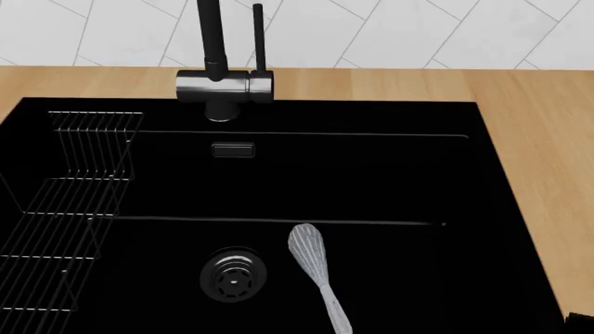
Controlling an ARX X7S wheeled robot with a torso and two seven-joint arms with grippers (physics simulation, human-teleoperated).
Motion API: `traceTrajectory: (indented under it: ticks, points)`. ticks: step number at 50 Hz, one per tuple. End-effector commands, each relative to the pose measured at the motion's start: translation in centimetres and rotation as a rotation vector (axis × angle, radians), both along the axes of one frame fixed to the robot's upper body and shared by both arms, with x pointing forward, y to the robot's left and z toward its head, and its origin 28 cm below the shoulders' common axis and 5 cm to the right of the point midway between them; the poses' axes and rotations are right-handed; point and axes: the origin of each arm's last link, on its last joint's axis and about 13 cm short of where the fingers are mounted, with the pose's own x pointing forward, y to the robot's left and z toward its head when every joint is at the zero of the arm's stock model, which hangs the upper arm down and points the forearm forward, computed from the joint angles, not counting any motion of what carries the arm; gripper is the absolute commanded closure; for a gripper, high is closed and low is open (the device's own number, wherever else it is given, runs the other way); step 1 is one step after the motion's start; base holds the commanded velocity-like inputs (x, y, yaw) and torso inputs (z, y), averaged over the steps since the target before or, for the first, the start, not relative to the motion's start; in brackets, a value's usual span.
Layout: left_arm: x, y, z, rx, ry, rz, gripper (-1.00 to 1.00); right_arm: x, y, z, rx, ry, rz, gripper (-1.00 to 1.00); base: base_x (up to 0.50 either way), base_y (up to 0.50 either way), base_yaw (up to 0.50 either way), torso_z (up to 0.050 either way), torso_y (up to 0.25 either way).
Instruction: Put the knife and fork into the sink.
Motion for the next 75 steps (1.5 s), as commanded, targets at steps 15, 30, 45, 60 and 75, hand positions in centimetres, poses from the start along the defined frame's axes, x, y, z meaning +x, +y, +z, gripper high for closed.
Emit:
traceTrajectory:
  ticks: [15, 30, 45, 60, 75]
  points:
    - [0.2, -0.2, 0.2, -0.005, 0.004, -0.007, -1.0, 8.6, 4.8, 2.2, -0.125, 0.074, 0.465, 1.0, 0.0, 0.0, 0.0, 0.0, 0.0]
    - [0.0, -0.2, 0.6, -0.002, -0.007, -0.01, -1.0, 10.9, 7.3, 4.1, -0.301, 0.303, 0.705, 1.0, 0.0, 0.0, 0.0, 0.0, 0.0]
    - [-0.1, -0.2, 0.4, -0.006, -0.007, -0.012, -1.0, 14.1, 10.0, 4.5, -0.376, 0.473, 0.94, 1.0, 0.0, 0.0, 0.0, 0.0, 0.0]
    - [0.0, -0.2, 0.5, -0.004, -0.008, -0.012, -1.0, 16.0, 11.5, 2.5, -0.449, 0.671, 1.038, 1.0, 0.0, 0.0, 0.0, 0.0, 0.0]
    - [0.3, -0.3, 0.5, -0.002, -0.005, -0.013, -1.0, 15.6, 11.5, 2.9, -0.499, 0.786, 1.083, 1.0, 0.0, 0.0, 0.0, 0.0, 0.0]
